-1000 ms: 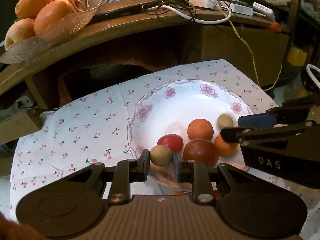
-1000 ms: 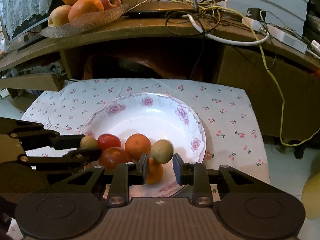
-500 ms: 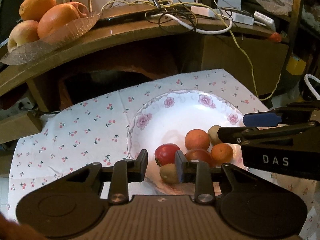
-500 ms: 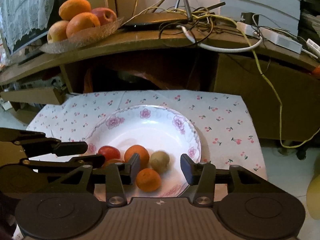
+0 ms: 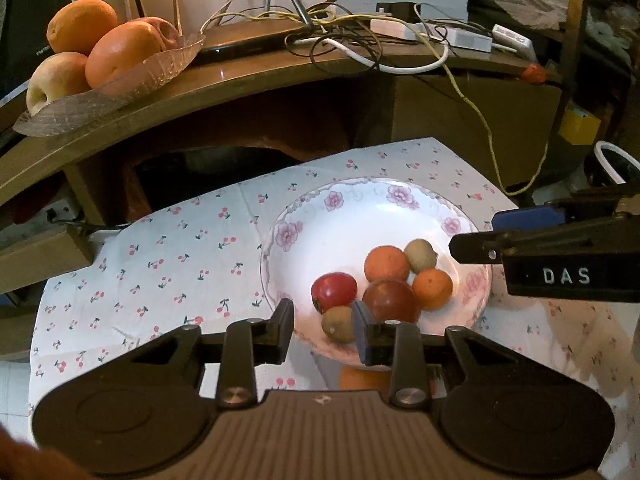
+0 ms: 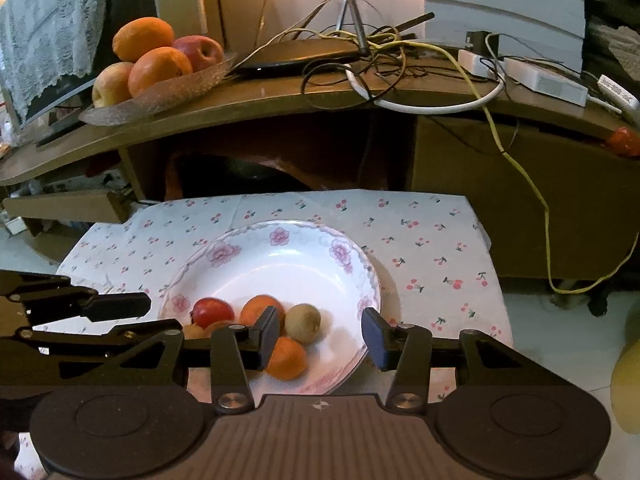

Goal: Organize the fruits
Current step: 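Grasp the tangerine beside the plate with the left tool while the right tool grasps the red tomato, then carry the tangerine in the left tool over the plate while the right tool carries the tomato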

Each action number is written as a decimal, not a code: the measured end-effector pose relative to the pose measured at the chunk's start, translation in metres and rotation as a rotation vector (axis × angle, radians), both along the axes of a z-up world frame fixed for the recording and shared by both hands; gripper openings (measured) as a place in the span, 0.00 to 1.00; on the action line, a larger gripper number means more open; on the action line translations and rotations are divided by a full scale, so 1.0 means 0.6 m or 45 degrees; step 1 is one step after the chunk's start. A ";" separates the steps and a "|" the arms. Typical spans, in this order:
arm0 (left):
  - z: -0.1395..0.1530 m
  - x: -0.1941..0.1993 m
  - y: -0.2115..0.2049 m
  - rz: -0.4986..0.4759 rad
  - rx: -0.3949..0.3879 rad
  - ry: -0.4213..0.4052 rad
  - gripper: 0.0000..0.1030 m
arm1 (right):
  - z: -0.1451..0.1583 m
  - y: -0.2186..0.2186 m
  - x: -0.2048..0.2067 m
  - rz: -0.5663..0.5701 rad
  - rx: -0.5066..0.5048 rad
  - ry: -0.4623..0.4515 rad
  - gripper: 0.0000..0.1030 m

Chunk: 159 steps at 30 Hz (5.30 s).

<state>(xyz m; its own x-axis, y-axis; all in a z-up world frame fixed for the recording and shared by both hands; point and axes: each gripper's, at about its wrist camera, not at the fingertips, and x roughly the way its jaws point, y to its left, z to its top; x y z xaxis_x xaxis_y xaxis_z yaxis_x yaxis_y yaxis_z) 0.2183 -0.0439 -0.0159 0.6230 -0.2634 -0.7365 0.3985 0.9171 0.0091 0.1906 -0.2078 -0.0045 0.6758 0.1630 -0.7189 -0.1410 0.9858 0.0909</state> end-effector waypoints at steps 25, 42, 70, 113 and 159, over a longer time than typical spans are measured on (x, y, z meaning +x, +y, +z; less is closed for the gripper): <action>-0.032 -0.054 0.048 -0.135 0.033 0.096 0.41 | -0.071 0.090 -0.045 0.340 -0.023 0.160 0.47; -0.071 -0.037 -0.005 -0.150 -0.022 0.111 0.42 | -0.063 0.049 -0.060 0.271 -0.049 0.218 0.29; -0.077 -0.195 0.032 -0.128 0.121 0.063 0.38 | -0.064 0.060 -0.158 0.299 -0.123 0.223 0.30; -0.056 -0.200 0.033 -0.131 0.075 0.010 0.38 | -0.049 0.085 -0.180 0.292 -0.107 0.133 0.33; -0.047 0.085 -0.068 0.057 0.082 -0.089 0.37 | -0.038 0.015 0.091 0.072 -0.125 0.004 0.34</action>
<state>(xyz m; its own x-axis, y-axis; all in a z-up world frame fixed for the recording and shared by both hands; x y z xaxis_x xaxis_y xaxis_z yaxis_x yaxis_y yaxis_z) 0.2690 -0.0849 -0.0439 0.6837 -0.1877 -0.7052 0.3533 0.9307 0.0948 0.2451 -0.1988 -0.0270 0.6652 0.1295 -0.7353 -0.1965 0.9805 -0.0051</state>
